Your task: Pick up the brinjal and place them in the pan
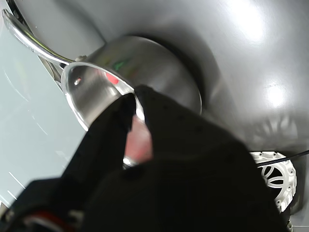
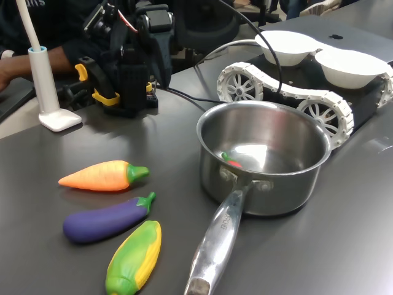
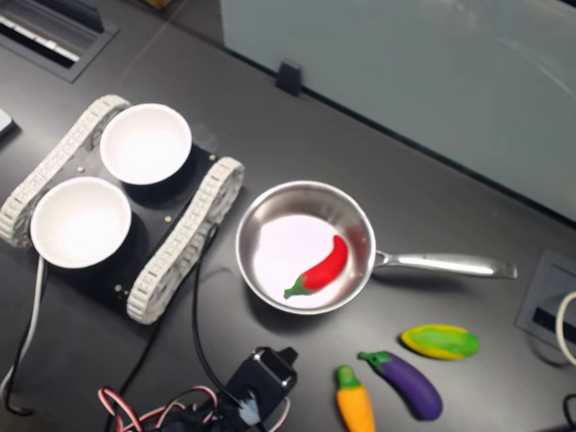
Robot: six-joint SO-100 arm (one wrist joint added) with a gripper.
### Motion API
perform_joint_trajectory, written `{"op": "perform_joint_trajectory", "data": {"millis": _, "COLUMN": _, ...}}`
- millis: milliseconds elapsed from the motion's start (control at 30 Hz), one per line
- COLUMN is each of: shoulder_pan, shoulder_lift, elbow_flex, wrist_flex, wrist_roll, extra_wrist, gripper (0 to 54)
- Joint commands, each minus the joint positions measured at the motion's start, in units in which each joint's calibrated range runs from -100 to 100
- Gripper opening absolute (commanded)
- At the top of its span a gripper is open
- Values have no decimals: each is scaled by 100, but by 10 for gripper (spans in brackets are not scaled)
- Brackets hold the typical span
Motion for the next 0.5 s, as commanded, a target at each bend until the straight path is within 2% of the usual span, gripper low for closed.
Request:
{"op": "perform_joint_trajectory", "data": {"millis": 0, "shoulder_pan": 310, "shoulder_lift": 219, "elbow_flex": -694, "wrist_flex": 51, "wrist_roll": 39, "extra_wrist": -68, "gripper": 16}}
{"op": "perform_joint_trajectory", "data": {"millis": 167, "shoulder_pan": 516, "shoulder_lift": 480, "elbow_flex": -1039, "wrist_flex": 51, "wrist_roll": 73, "extra_wrist": -68, "gripper": 13}}
{"op": "perform_joint_trajectory", "data": {"millis": 467, "shoulder_pan": 1021, "shoulder_lift": 1172, "elbow_flex": -1594, "wrist_flex": 42, "wrist_roll": 225, "extra_wrist": -68, "gripper": 39}}
